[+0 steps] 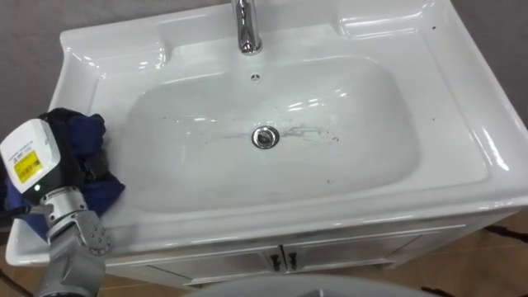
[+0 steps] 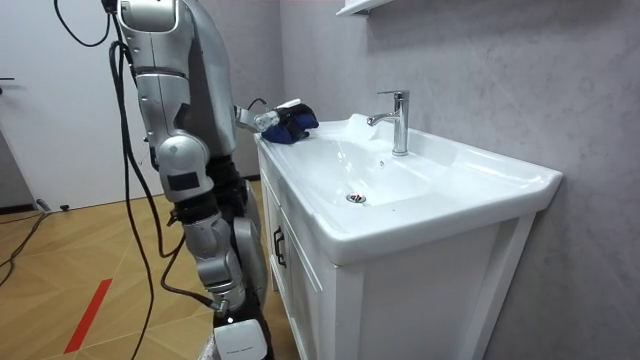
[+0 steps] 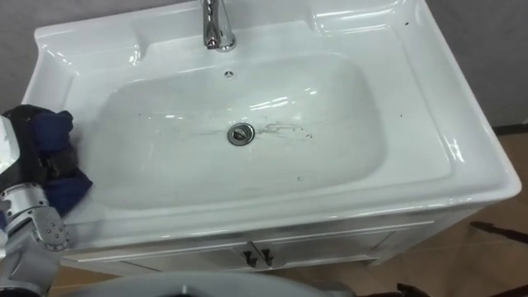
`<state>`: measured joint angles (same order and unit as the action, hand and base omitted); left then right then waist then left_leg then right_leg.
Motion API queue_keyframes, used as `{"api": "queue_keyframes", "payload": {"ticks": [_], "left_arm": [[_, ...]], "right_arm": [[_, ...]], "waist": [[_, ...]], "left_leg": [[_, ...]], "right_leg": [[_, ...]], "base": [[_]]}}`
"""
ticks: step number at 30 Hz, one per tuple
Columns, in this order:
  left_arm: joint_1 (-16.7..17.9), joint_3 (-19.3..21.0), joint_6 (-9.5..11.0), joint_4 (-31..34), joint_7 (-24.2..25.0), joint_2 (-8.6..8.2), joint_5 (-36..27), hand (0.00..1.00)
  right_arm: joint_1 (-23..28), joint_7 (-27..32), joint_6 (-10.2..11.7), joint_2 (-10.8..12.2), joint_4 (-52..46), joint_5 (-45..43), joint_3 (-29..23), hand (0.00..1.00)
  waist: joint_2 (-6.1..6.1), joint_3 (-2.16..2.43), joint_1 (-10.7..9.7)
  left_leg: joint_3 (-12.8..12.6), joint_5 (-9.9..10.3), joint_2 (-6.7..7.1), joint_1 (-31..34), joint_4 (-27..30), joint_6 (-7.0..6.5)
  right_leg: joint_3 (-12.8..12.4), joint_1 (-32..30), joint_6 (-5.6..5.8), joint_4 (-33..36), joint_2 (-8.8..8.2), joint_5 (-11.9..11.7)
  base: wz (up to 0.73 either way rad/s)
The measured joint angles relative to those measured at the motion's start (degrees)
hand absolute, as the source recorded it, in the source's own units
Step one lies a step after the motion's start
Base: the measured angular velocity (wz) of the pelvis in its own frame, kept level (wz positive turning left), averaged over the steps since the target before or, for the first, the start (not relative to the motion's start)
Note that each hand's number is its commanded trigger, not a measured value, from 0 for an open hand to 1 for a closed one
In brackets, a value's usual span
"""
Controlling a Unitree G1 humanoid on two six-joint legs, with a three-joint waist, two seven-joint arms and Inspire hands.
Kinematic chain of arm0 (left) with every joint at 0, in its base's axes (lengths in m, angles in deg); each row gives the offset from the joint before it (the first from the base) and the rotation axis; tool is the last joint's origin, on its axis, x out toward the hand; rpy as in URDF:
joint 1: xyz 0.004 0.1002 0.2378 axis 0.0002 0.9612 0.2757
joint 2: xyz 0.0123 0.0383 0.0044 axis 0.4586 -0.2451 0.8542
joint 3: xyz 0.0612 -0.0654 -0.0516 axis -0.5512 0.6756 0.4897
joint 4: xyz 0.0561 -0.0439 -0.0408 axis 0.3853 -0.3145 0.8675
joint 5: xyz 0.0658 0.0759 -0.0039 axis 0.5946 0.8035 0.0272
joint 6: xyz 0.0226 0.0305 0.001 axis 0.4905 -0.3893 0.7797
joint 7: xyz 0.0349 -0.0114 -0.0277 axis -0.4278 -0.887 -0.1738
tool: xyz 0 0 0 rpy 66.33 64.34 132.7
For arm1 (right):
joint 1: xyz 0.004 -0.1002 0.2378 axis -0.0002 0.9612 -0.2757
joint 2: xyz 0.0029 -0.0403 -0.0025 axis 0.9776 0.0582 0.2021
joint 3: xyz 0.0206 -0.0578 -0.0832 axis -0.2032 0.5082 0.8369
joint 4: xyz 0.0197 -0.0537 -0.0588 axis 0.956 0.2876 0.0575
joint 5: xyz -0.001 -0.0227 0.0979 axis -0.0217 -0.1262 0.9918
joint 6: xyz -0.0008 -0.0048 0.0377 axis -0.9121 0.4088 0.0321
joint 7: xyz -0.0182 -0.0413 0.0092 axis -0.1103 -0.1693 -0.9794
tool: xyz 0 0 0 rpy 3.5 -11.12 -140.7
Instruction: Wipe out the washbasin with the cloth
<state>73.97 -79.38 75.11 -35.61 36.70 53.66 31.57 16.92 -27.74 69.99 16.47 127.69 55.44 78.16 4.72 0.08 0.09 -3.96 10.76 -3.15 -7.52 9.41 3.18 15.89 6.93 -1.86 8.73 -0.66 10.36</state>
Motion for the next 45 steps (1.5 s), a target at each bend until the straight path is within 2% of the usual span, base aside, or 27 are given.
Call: {"api": "queue_keyframes", "payload": {"ticks": [7, 12, 17, 20, 23, 28, 33, 37, 40, 42, 45], "left_arm": [[-0.4, 0.0, 0.6, 1.4, 0.0, 0.0, -1.7, 0.0], [-1.0, 0.0, 1.7, 4.6, 1.4, -0.01, -3.2, 0.0], [-2.4, 0.0, 1.8, 5.6, 2.7, -0.01, -5.2, 0.0], [-3.7, 0.0, 1.6, 6.1, 4.1, -0.01, -5.0, 0.0], [-3.9, 0.6, 1.5, 10.4, 4.2, 0.0, -4.9, 0.0], [-5.0, 2.0, 1.6, 15.1, 4.0, 0.15, -4.9, 0.0], [-5.5, 2.0, 1.6, 15.2, 4.0, 0.18, -4.9, 0.0], [-5.5, 2.0, 1.5, 15.2, 4.3, 0.19, -4.8, 0.0], [-5.5, 2.2, 0.8, 14.4, 4.7, 0.47, -4.9, 0.0], [-5.5, 2.2, 0.4, 12.1, 4.8, 0.83, -4.9, 0.0], [-5.5, 2.2, -0.9, 7.0, 5.5, 0.93, -4.9, 0.0]], "right_arm": [[-1.1, 0.7, 0.1, 0.0, 0.6, -1.1, -0.2, 0.0], [-1.5, 0.8, 0.1, 0.1, 0.3, -1.3, -0.7, 0.0], [-1.4, 0.7, 0.1, 0.1, 0.3, -1.2, -0.7, 0.0], [-1.4, 0.9, 0.1, 0.1, 0.3, -1.3, -0.7, 0.0], [-1.4, 1.0, 0.1, 0.1, 0.3, -1.3, -0.7, 0.0], [-1.3, 1.1, 0.1, 0.1, 0.7, -1.4, -0.7, 0.0], [-1.3, 1.1, 0.1, 0.2, 0.8, -1.3, -0.7, 0.0], [-1.3, 0.7, 0.0, 0.6, 0.8, -1.2, -0.7, 0.0], [-1.3, 0.6, -0.2, 0.5, 0.8, -1.4, -1.3, 0.0], [-1.0, 0.6, -1.1, 0.5, 0.8, -2.4, -1.3, 0.0], [-0.1, 0.6, -1.3, 0.2, 0.8, -5.7, -2.0, 0.0]], "waist": [[-0.62, -0.25, -1.3], [-0.97, -0.27, -1.4], [-0.68, -0.21, -1.4], [-0.27, -0.38, -1.3], [0.05, -0.44, -1.3], [0.43, -0.19, -1.4], [0.24, -0.32, -1.4], [-0.36, -0.64, -1.2], [-0.31, -0.6, -1.3], [-0.02, -0.43, -1.3], [0.62, -0.14, -1.4]], "left_leg": [[-0.1, 0.0, -0.01, 0.0, 0.0, 0.0], [-0.1, 0.0, 0.0, 0.0, 0.0, 0.0], [-0.1, 0.0, -0.01, -0.1, 0.0, 0.0], [0.0, 0.0, -0.01, 0.1, 0.0, 0.0], [0.0, 0.0, -0.01, 0.3, 0.0, 0.0], [-0.2, 0.0, -0.01, -0.1, -0.2, 0.0], [-0.6, 0.0, -0.03, -0.3, -0.2, 0.0], [-0.7, 0.0, -0.03, -0.3, -0.2, 0.0], [-1.0, 0.0, 0.0, -0.2, -0.2, 0.0], [-1.3, 0.0, 0.0, -0.3, -0.2, 0.0], [-1.4, 0.0, -0.01, -0.3, -0.2, 0.0]], "right_leg": [[0.2, 0.0, -0.01, 0.0, -0.04, 0.0], [0.0, 0.3, -0.01, 0.0, -0.07, 0.0], [0.0, 0.4, 0.0, -0.1, -0.21, 0.0], [0.0, 0.2, 0.0, -0.1, -0.21, 0.0], [-0.1, 0.0, 0.0, -0.1, -0.17, 0.0], [-0.2, 0.5, 0.0, -0.1, -0.06, 0.0], [-0.8, 0.5, 0.0, -0.1, -0.06, 0.0], [-1.2, 0.2, 0.0, -0.1, 0.02, 0.0], [-1.5, -0.1, 0.01, 0.0, 0.08, 0.0], [-1.8, -0.1, 0.01, 0.0, 0.08, 0.0], [-2.0, -0.1, 0.01, -0.1, 0.1, 0.0]], "base": [[0.0], [-0.01], [0.0], [0.0], [0.0], [-0.02], [-0.04], [-0.04], [-0.05], [-0.07], [-0.04]]}}
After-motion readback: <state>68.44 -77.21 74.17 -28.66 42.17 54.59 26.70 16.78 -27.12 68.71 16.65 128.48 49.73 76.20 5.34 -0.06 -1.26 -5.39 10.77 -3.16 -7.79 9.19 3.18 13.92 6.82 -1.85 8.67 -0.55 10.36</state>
